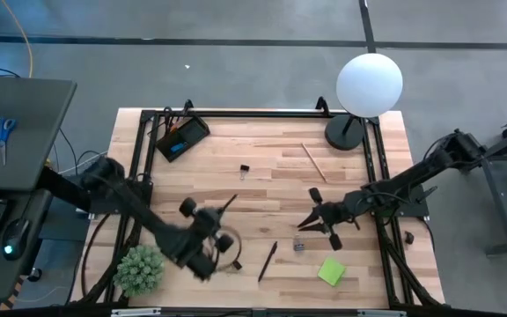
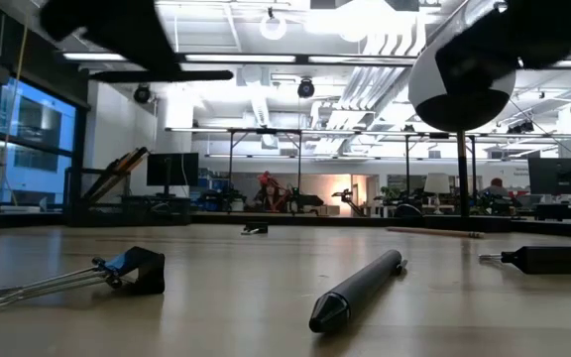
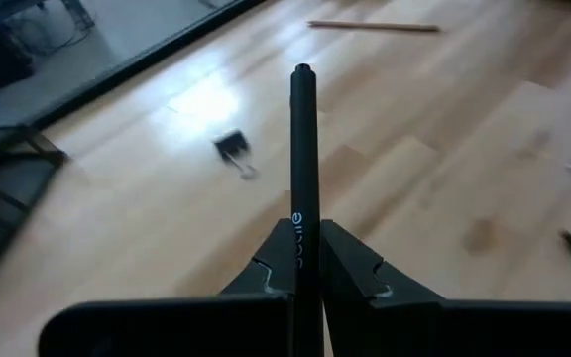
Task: Pick and place office supplies into organizer
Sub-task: Put the black pen into the black desk organizer
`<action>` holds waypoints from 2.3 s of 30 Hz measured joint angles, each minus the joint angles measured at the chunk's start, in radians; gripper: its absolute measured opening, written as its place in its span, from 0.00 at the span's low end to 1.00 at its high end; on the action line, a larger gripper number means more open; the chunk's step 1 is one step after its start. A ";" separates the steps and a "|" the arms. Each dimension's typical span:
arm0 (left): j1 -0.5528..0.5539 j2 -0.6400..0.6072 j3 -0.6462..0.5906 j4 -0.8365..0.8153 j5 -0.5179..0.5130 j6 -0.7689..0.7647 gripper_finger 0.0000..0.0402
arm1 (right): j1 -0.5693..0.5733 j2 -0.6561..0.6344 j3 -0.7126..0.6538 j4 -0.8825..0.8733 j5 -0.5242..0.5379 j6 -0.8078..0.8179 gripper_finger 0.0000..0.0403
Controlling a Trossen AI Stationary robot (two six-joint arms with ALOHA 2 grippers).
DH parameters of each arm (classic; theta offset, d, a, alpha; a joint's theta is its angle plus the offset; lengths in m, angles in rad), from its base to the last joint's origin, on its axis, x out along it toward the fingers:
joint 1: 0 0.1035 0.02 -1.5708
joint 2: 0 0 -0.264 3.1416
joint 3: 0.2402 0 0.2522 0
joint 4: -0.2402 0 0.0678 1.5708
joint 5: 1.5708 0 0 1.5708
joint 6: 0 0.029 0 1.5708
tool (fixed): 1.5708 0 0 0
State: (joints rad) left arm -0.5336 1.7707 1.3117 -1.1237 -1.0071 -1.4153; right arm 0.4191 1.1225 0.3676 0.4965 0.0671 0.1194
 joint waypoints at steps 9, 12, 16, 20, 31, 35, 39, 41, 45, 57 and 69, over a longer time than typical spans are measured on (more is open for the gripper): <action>0.128 -0.104 0.000 0.245 0.061 0.421 0.01 | -0.012 -0.001 -0.072 0.170 0.006 -0.091 0.08; 0.124 -0.106 0.000 0.431 0.074 0.561 0.01 | -0.049 0.000 -0.072 0.290 -0.003 -0.108 0.08; 0.104 -0.098 0.000 0.676 0.068 0.696 0.02 | -0.107 0.011 -0.071 0.465 -0.066 -0.070 0.09; 0.079 -0.097 0.000 0.865 0.035 0.804 0.03 | -0.122 0.011 -0.071 0.582 -0.122 -0.041 0.16; 0.070 -0.028 -0.047 1.390 0.102 1.097 0.03 | -0.103 0.015 -0.071 0.638 -0.125 -0.051 0.36; 0.090 0.004 -0.045 1.476 0.129 1.123 0.03 | -0.101 0.029 -0.048 0.639 -0.159 -0.041 0.32; 0.124 0.036 -0.047 1.513 0.173 1.120 0.03 | -0.097 0.058 -0.025 0.639 -0.168 -0.045 0.31; 0.137 0.047 -0.047 1.545 0.197 1.119 0.03 | -0.097 0.074 -0.015 0.638 -0.178 -0.051 0.31; 0.149 0.070 -0.047 1.585 0.240 1.119 0.03 | -0.097 0.098 0.001 0.638 -0.201 -0.057 0.31; 0.148 0.081 -0.047 1.603 0.244 1.121 0.03 | -0.098 0.109 0.006 0.685 -0.170 -0.098 0.31; 0.148 0.081 -0.047 1.601 0.256 1.117 0.04 | -0.098 0.109 0.006 0.690 -0.148 -0.102 0.18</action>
State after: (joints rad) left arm -0.3859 1.8515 1.2652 0.4769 -0.7512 -0.2982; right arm 0.3214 1.2316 0.3737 1.1860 -0.0809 0.0177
